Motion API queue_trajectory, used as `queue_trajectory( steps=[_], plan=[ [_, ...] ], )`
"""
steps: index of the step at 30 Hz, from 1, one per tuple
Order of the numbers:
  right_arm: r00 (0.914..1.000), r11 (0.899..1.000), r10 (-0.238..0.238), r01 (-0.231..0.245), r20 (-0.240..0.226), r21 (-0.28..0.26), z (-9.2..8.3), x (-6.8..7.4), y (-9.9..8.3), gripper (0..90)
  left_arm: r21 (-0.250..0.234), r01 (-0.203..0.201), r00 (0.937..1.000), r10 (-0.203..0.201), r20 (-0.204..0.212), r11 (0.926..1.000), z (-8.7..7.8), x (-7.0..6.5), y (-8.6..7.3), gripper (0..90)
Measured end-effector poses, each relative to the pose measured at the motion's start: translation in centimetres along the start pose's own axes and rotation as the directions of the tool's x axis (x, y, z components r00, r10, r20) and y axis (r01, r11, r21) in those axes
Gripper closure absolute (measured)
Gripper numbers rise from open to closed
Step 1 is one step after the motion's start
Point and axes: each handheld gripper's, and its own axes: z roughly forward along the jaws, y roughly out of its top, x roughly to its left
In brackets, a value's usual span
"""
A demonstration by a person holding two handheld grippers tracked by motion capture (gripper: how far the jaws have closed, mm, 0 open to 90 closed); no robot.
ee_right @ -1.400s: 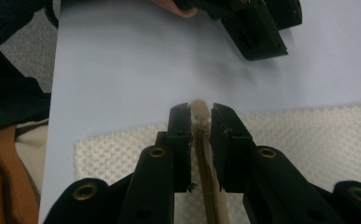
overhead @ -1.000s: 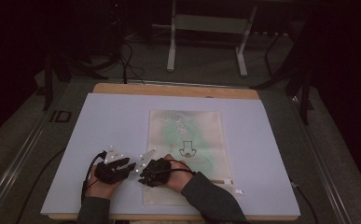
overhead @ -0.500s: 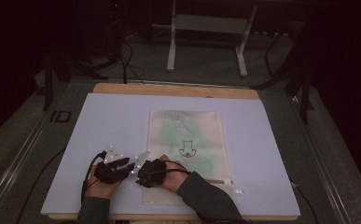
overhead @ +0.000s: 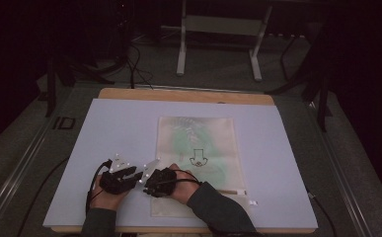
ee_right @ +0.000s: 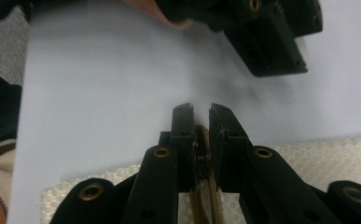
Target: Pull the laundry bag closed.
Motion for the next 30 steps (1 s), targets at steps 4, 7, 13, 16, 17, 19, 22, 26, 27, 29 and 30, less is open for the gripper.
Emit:
queue_trajectory(
  steps=[4,7,13,16,17,19,22,26,27,29,30],
  plan=[
    [1.0,0.999,0.008,-0.008,-0.001,-0.031,-0.7,0.0,0.1,80.9,-0.004,0.005,1.0,-0.005,-0.002,1.0,-0.1,0.1,0.0,62.1],
    [0.9999,0.999,0.013,-0.013,-0.001,-0.049,-1.4,-0.2,-0.1,81.0,-0.002,0.005,1.0,-0.005,0.0,1.0,-0.1,0.1,0.0,62.2],
    [0.9998,0.998,0.019,-0.019,-0.001,-0.062,-2.4,-0.2,-0.6,81.0,-0.001,0.004,1.0,-0.004,-0.001,1.0,0.0,0.0,0.0,62.1],
    [0.9998,0.998,0.017,-0.017,0.004,-0.064,-2.9,-0.1,-1.0,81.0,0.0,0.003,1.0,-0.003,0.001,1.0,0.0,0.0,0.0,62.1],
    [0.9999,0.998,0.01,-0.01,0.007,-0.063,-3.0,-0.1,-1.2,81.0,0.001,0.002,1.0,-0.002,0.001,1.0,0.0,0.0,0.0,62.0],
    [0.9998,0.998,0.017,-0.016,0.005,-0.062,-3.2,-0.1,-1.7,81.0,0.003,0.001,1.0,-0.001,0.0,1.0,0.0,0.0,0.0,62.1],
    [0.9998,0.998,0.018,-0.018,0.005,-0.053,-3.2,-0.1,-2.3,80.9,0.004,-0.002,1.0,0.002,0.001,1.0,0.0,-0.1,0.0,62.0],
    [0.9995,0.999,0.031,-0.031,-0.002,-0.044,-3.1,-0.2,-2.6,80.8,0.005,-0.005,1.0,0.005,0.002,1.0,0.1,-0.1,0.0,61.7],
    [0.9996,0.999,0.03,-0.03,-0.004,-0.044,-3.1,-0.2,-2.7,80.8,0.007,-0.006,1.0,0.006,0.005,1.0,0.1,-0.1,0.0,61.7],
    [0.9996,0.999,0.027,-0.028,-0.008,-0.039,-3.1,-0.3,-2.8,80.7,0.008,-0.006,1.0,0.006,0.006,0.9999,0.1,-0.2,0.0,61.7],
    [0.9995,0.999,0.031,-0.032,-0.011,-0.037,-3.0,-0.3,-2.8,80.7,0.008,-0.006,1.0,0.006,0.006,0.9999,0.1,-0.2,0.0,61.7]
  ],
)
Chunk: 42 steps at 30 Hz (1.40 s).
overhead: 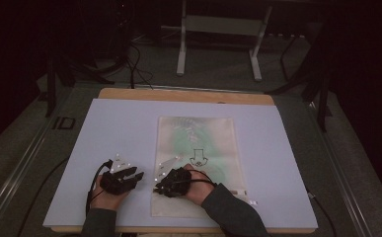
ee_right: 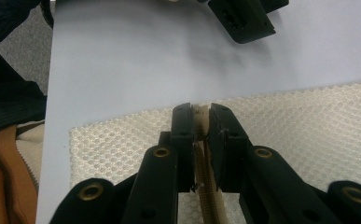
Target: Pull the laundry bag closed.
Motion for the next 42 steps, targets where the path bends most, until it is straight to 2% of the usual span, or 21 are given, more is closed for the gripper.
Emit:
queue_trajectory(
  steps=[7,12,20,27,28,29,32,35,42],
  plan=[
    [1.0,1.0,-0.004,0.003,0.005,0.026,0.5,0.0,-0.1,80.9,-0.003,0.0,0.9999,0.0,0.011,1.0,-0.1,0.0,0.0,61.7],
    [1.0,0.999,0.0,0.0,0.004,0.04,0.8,0.0,-0.4,81.1,-0.015,0.018,0.9986,-0.017,0.05,0.9997,-0.2,-0.1,0.1,61.8],
    [1.0,0.999,0.002,-0.001,-0.003,0.038,1.1,-0.1,-0.5,81.3,-0.016,0.007,0.9962,-0.006,0.087,0.9999,-0.1,-0.6,0.1,64.1],
    [1.0,0.999,0.002,-0.002,-0.003,0.036,1.2,-0.1,-0.6,81.5,-0.028,-0.008,0.9942,0.011,0.107,0.9996,-0.2,-1.1,0.2,71.6],
    [1.0,0.999,0.002,-0.002,-0.003,0.036,1.2,-0.1,-0.6,81.4,-0.025,-0.025,0.9925,0.028,0.119,0.9994,-0.1,-1.5,0.3,71.6],
    [1.0,0.999,0.001,-0.001,-0.002,0.035,1.2,-0.1,-0.7,81.4,-0.023,-0.031,0.9917,0.034,0.124,0.9992,0.0,-1.6,0.3,76.9],
    [1.0,1.0,0.0,0.001,-0.005,0.031,1.2,-0.1,-0.7,81.4,-0.015,-0.052,0.9896,0.054,0.134,0.9985,0.1,-2.0,0.4,82.3],
    [1.0,1.0,0.007,-0.007,-0.006,0.029,1.2,-0.1,-0.8,81.5,-0.017,-0.056,0.9861,0.058,0.156,0.9983,0.2,-2.1,0.4,87.2],
    [0.9999,1.0,0.008,-0.008,-0.007,0.03,1.2,-0.1,-0.8,81.4,-0.012,-0.069,0.9807,0.07,0.182,0.9975,0.4,-2.5,0.5,88.7]
  ],
)
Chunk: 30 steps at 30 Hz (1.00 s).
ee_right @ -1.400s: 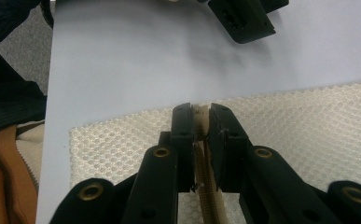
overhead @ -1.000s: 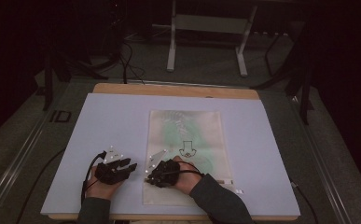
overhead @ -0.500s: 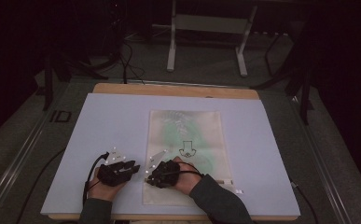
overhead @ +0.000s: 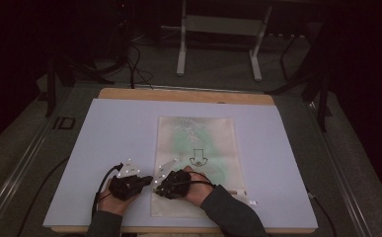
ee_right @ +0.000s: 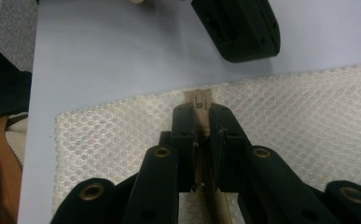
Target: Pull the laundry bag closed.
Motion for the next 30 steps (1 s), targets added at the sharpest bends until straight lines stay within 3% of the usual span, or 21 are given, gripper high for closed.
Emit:
queue_trajectory(
  steps=[10,30],
  plan=[
    [1.0,1.0,0.001,-0.001,0.002,-0.004,0.0,0.0,-0.1,81.5,0.026,-0.028,0.9995,0.027,0.013,0.9993,0.8,-0.6,0.2,88.6],
    [1.0,1.0,-0.001,0.001,0.008,-0.014,0.0,0.1,-0.2,81.5,0.057,-0.044,0.999,0.044,0.013,0.9974,1.3,-1.0,0.3,87.2]
  ],
)
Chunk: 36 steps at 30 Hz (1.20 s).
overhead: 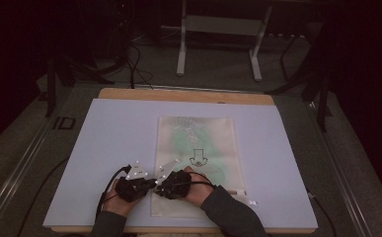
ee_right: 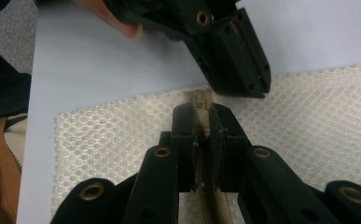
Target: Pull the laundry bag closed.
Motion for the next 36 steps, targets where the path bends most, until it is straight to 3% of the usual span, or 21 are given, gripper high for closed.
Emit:
queue_trajectory(
  steps=[4,18,36],
  plan=[
    [1.0,1.0,0.003,-0.003,0.001,0.003,0.0,0.1,0.0,81.6,0.006,0.023,0.9997,-0.023,0.013,0.9997,0.1,0.2,0.0,89.1],
    [1.0,1.0,0.006,-0.006,-0.004,0.009,-0.3,-0.1,-0.2,82.2,0.031,-0.027,0.9994,0.027,-0.019,0.9992,0.2,-0.2,0.2,89.5],
    [1.0,0.999,-0.008,0.008,0.004,0.041,-1.8,-0.3,-1.8,82.3,0.033,-0.018,0.9996,0.019,-0.02,0.9993,0.2,-0.2,0.2,89.5]
  ],
)
